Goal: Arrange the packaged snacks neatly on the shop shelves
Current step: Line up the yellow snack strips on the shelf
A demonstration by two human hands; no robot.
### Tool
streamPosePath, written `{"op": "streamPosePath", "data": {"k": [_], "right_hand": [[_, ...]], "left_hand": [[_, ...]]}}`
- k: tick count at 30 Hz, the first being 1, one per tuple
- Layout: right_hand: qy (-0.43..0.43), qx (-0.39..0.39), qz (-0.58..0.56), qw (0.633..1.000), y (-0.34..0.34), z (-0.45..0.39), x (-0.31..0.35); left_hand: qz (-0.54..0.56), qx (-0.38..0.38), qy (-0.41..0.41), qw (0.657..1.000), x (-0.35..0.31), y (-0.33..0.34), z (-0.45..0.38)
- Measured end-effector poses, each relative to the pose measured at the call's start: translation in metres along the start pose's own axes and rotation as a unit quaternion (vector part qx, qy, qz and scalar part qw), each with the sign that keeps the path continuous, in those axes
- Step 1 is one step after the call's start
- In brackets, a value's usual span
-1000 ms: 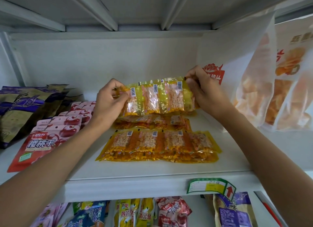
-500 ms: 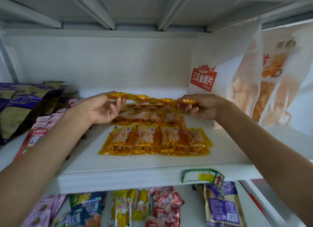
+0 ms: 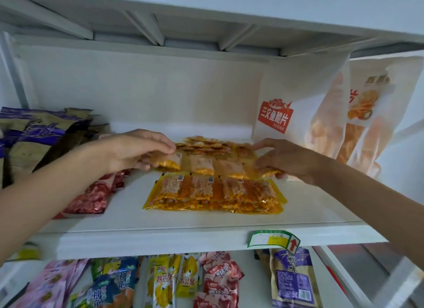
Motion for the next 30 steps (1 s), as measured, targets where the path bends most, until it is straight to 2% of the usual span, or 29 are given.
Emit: {"op": "streamPosePath", "data": {"k": [3,8,15,18,20,22,23,24,27,28,30], "right_hand": [[-0.016,-0.04,0.05,0.998,0.015,0.005,-0.006],[-0.064,-0.117,0.136,0.982,0.03,0.01,-0.009],[-0.085,-0.142,0.25,0.954,0.041,0.014,-0.006],[-0.085,-0.16,0.296,0.938,0.044,0.015,-0.007],[-0.102,-0.223,0.333,0.911,0.044,0.017,-0.011],[-0.159,-0.27,0.35,0.883,0.043,0.023,-0.017],[-0.199,-0.263,0.347,0.878,0.042,0.025,-0.019],[-0.236,-0.236,0.345,0.878,0.043,0.027,-0.022],[-0.273,-0.1,0.368,0.883,0.055,0.027,-0.028],[-0.269,-0.063,0.379,0.883,0.059,0.026,-0.03],[-0.245,-0.014,0.376,0.893,0.062,0.027,-0.031]], "left_hand": [[-0.128,-0.028,0.058,0.99,0.018,0.006,-0.001],[-0.17,-0.032,0.128,0.977,0.032,0.004,0.001],[-0.22,-0.021,0.144,0.965,0.04,-0.013,0.003],[-0.277,-0.037,0.147,0.949,0.039,-0.015,0.009],[-0.388,-0.071,0.168,0.903,0.036,-0.014,0.017],[-0.518,-0.125,0.226,0.816,0.032,-0.007,0.025],[-0.553,-0.144,0.256,0.78,0.031,-0.002,0.028],[-0.567,-0.142,0.271,0.765,0.031,0.003,0.031],[-0.582,-0.027,0.23,0.78,0.031,0.027,0.035],[-0.587,0.016,0.226,0.777,0.034,0.035,0.034],[-0.563,0.082,0.219,0.792,0.04,0.048,0.032]]}}
Point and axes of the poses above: each hand's wrist, its own z-axis away from the middle knuckle, its own y-axis out of the palm, x = y × z, the point moved 1 cm from there along -z, towards the middle knuckle, and after that the axes turned 12 degrees about z, right-handed, at the moved point
